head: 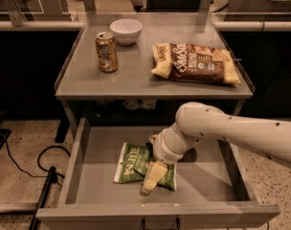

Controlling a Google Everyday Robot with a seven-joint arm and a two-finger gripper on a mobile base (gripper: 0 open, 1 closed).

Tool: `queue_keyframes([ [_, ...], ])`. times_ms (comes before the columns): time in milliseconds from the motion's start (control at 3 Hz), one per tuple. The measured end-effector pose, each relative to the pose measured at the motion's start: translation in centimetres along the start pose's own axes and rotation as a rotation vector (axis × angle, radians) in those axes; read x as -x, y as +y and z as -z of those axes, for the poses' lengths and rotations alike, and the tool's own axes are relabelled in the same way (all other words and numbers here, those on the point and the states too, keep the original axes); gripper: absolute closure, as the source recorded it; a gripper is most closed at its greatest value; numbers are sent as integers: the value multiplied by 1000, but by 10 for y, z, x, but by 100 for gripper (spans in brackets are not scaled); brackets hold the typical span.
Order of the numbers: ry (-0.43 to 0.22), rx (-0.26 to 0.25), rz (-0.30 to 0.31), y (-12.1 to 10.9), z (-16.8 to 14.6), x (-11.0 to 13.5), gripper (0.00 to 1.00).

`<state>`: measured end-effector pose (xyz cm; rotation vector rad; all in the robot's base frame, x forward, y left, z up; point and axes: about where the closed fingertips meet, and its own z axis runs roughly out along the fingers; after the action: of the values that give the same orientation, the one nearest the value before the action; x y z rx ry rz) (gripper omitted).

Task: Pick green jalapeno chip bag from top drawer and place on counter

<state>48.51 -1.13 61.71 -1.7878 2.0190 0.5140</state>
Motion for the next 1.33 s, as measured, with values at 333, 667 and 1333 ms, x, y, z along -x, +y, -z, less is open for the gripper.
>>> queue_keyframes([
  [333, 4, 16, -30, 13, 0, -10, 0],
  [667, 5, 16, -30, 13, 0, -11, 19],
  [1333, 5, 16, -30, 13, 0, -11, 66],
])
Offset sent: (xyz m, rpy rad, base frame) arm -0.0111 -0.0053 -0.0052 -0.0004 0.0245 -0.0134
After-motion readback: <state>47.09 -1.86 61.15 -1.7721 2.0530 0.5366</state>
